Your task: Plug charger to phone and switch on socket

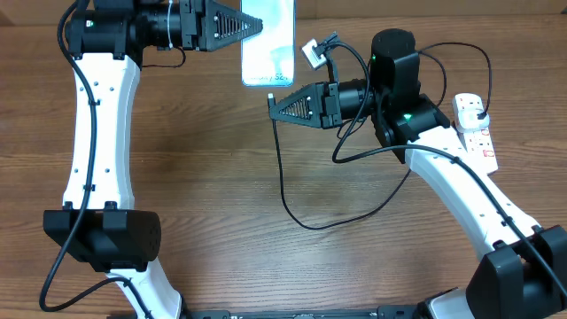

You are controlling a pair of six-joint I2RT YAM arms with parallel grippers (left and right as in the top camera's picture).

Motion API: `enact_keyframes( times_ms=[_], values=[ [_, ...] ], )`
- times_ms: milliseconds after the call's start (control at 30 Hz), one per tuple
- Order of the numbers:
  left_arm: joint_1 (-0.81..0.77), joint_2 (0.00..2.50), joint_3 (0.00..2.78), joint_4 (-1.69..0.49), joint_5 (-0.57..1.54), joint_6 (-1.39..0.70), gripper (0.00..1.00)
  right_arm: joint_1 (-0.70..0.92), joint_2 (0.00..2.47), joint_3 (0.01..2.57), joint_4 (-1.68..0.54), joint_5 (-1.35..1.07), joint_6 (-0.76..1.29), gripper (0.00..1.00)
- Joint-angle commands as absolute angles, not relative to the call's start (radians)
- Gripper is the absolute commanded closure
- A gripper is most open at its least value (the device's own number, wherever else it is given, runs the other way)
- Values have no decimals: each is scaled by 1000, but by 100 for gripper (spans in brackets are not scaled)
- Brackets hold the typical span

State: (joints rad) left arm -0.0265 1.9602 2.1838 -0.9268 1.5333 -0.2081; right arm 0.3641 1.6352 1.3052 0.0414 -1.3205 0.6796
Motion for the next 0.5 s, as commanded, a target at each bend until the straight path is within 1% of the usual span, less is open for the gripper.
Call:
enact_keyframes(
  times_ms=[0, 33, 200, 300, 467],
  values=[
    [-27, 1956, 2201, -921, 1560, -228, 96, 399, 1617, 1322, 99, -1314, 710, 96],
    [-27, 1956, 2201, -916, 1560, -246, 96, 403, 1617, 1322, 121, -1283, 739, 96],
    [-27, 1956, 2201, -875, 1560, -304, 96, 403, 1617, 1322, 155, -1276, 740, 96],
    [-27, 1956, 2201, -862, 1519, -349, 96, 403, 1617, 1322, 187, -1277, 741, 96],
    [-25, 1956, 2201, -862, 1512, -357, 96, 392, 1617, 1322, 201, -1276, 741, 96]
  ],
)
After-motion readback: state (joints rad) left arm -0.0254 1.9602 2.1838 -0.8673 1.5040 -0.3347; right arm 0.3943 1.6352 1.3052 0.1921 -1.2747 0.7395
